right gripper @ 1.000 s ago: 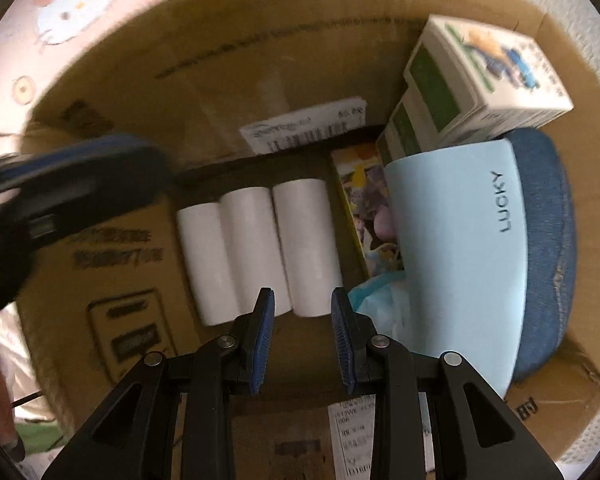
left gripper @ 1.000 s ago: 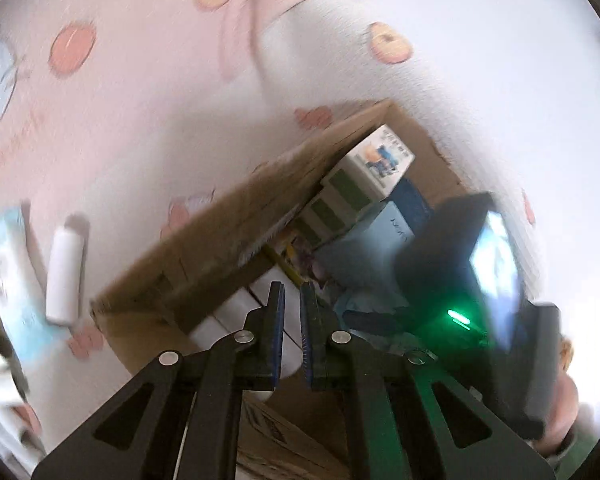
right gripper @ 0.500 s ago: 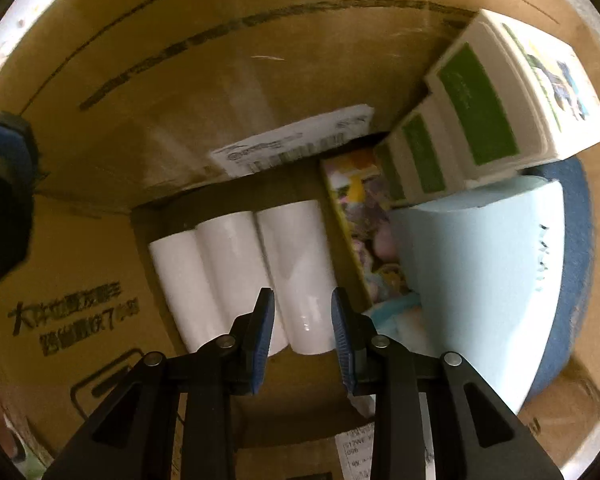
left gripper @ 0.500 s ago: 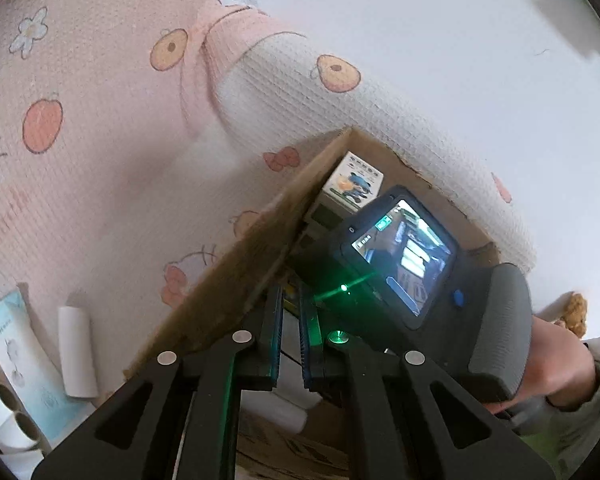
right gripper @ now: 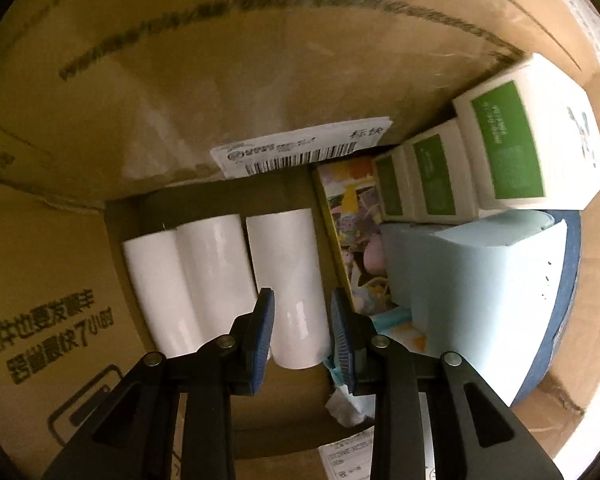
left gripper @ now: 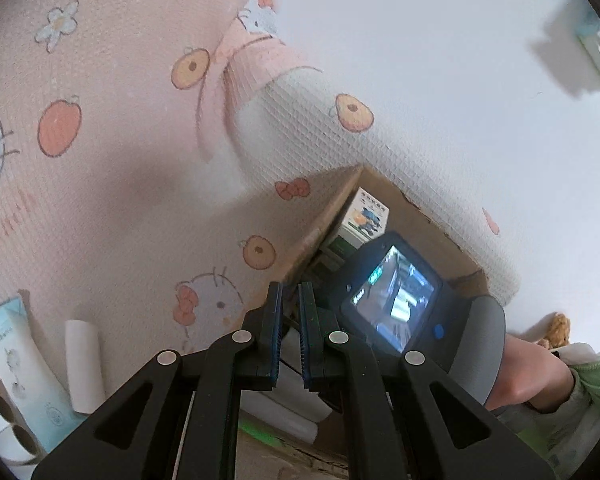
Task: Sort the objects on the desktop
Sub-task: 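Lift both open grippers up out of the box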
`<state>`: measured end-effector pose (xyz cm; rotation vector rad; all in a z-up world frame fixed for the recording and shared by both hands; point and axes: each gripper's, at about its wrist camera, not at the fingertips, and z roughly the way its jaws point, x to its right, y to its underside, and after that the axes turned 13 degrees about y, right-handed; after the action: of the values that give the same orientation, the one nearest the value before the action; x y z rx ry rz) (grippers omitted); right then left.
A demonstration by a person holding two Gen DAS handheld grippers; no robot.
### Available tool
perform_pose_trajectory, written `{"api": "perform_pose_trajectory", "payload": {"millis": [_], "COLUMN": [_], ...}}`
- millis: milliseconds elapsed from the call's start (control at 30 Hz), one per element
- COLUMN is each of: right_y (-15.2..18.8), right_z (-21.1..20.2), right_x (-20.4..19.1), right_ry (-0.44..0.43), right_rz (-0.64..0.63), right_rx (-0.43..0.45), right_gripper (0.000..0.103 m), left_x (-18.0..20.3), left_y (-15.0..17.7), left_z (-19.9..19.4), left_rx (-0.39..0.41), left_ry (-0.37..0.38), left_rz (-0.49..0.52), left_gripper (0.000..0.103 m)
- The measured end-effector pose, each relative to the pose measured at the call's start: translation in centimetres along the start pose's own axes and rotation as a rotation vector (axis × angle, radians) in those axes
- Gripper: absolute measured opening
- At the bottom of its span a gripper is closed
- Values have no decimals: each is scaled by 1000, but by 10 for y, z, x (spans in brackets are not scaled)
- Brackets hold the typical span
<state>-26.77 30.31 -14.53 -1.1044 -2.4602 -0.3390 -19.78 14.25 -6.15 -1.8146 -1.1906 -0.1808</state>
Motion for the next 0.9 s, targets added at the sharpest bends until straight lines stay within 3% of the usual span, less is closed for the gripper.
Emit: {"api": "perform_pose_trajectory", "payload": {"millis": [200, 600, 733, 833, 900], "right_y": [-2, -8, -9, -8, -7], "right_z": [11, 1, -4, -10, -17], "right_x": [-1, -4, 3, 15, 21], "right_ry": [-64, -59, -121, -245, -262], "right_rz": [9, 4, 31, 91, 113], "right_rx": [-40, -10, -4, -16, -5], "right_gripper": [25, 25, 25, 25, 25], "left_x": [-8, -5, -7, -8, -7], "left_y": [-5, -1, -2, -1, 0], "left_z": [-6, -1, -1, 0, 0], "left_rx": [6, -13, -26, -31, -36], "left_ry": [73, 55, 64, 58, 58], "left_rz": [-63, -54, -71, -77, -79], "left_gripper": [7, 7, 8, 9, 9]}}
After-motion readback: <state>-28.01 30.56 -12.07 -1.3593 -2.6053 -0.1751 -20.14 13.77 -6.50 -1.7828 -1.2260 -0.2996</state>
